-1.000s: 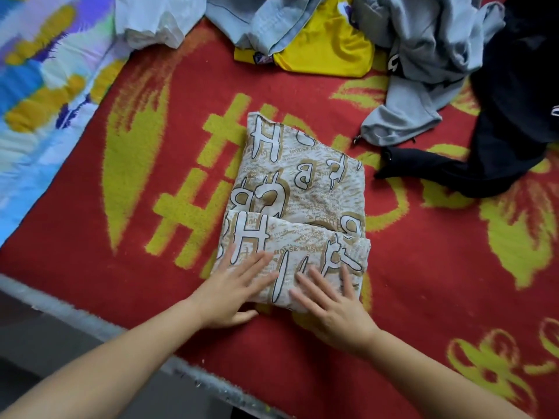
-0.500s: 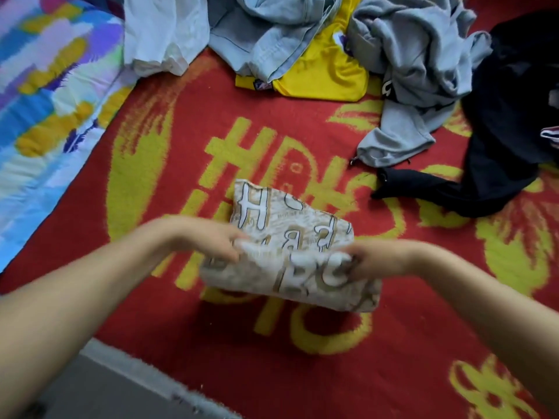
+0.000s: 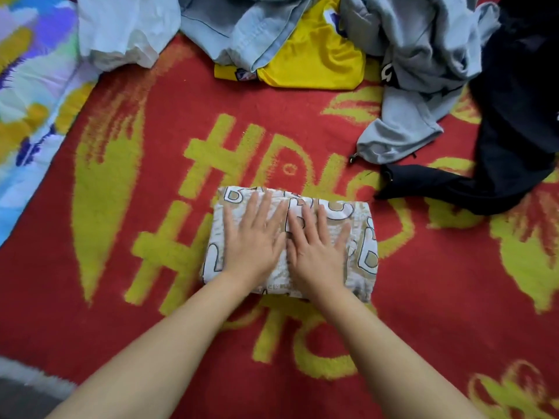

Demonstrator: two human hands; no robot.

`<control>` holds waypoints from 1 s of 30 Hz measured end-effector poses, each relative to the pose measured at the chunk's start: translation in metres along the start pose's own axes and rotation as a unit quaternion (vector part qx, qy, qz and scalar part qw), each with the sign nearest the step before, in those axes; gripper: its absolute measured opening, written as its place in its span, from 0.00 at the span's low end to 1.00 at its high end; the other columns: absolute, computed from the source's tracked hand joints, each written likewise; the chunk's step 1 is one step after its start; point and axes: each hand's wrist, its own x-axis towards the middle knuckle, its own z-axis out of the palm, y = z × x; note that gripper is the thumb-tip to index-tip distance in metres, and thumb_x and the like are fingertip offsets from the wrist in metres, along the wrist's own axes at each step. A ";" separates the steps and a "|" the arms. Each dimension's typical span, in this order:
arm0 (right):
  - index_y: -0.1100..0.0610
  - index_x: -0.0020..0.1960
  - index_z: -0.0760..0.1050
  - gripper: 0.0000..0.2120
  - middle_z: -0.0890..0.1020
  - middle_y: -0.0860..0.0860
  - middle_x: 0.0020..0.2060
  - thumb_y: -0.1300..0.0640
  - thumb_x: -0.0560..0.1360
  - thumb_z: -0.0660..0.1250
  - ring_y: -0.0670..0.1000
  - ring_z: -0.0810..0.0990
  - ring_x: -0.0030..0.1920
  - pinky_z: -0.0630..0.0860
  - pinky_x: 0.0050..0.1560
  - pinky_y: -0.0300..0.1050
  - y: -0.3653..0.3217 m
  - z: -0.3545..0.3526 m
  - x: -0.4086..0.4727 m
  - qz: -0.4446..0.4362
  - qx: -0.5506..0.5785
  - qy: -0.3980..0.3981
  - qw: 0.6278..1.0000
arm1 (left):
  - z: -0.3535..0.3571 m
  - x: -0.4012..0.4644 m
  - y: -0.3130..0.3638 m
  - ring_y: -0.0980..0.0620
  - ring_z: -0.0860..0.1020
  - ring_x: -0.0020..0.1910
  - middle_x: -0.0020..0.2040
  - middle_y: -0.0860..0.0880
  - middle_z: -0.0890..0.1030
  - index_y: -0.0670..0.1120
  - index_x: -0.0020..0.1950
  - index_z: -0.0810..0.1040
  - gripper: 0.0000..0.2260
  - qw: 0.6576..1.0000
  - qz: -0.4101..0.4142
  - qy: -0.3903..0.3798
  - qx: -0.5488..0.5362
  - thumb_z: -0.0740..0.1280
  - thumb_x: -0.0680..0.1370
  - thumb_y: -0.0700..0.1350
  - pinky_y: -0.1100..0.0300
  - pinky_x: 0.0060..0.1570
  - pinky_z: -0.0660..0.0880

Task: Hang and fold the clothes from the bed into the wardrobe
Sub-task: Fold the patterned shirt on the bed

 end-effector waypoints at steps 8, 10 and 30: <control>0.46 0.76 0.35 0.25 0.42 0.44 0.78 0.44 0.80 0.35 0.48 0.39 0.77 0.37 0.71 0.70 0.093 0.018 0.000 0.160 0.009 -0.036 0.986 | 0.035 -0.005 -0.069 0.52 0.31 0.75 0.75 0.53 0.29 0.61 0.74 0.31 0.30 0.996 -0.063 -0.048 -0.038 0.33 0.75 0.68 0.39 0.69 0.31; 0.48 0.75 0.35 0.25 0.42 0.46 0.77 0.45 0.80 0.36 0.47 0.36 0.76 0.36 0.71 0.69 0.085 0.010 -0.004 0.149 0.023 -0.005 0.989 | 0.024 -0.008 -0.061 0.51 0.34 0.76 0.77 0.50 0.32 0.56 0.77 0.34 0.31 0.997 -0.058 -0.013 -0.043 0.34 0.77 0.67 0.40 0.68 0.29; 0.49 0.78 0.51 0.51 0.55 0.56 0.77 0.59 0.61 0.73 0.61 0.52 0.76 0.47 0.64 0.78 0.024 0.003 -0.080 -0.069 -0.052 -0.082 0.993 | 0.010 -0.092 -0.023 0.39 0.63 0.73 0.75 0.41 0.62 0.47 0.77 0.57 0.46 0.989 0.126 -0.056 0.052 0.75 0.63 0.49 0.27 0.63 0.59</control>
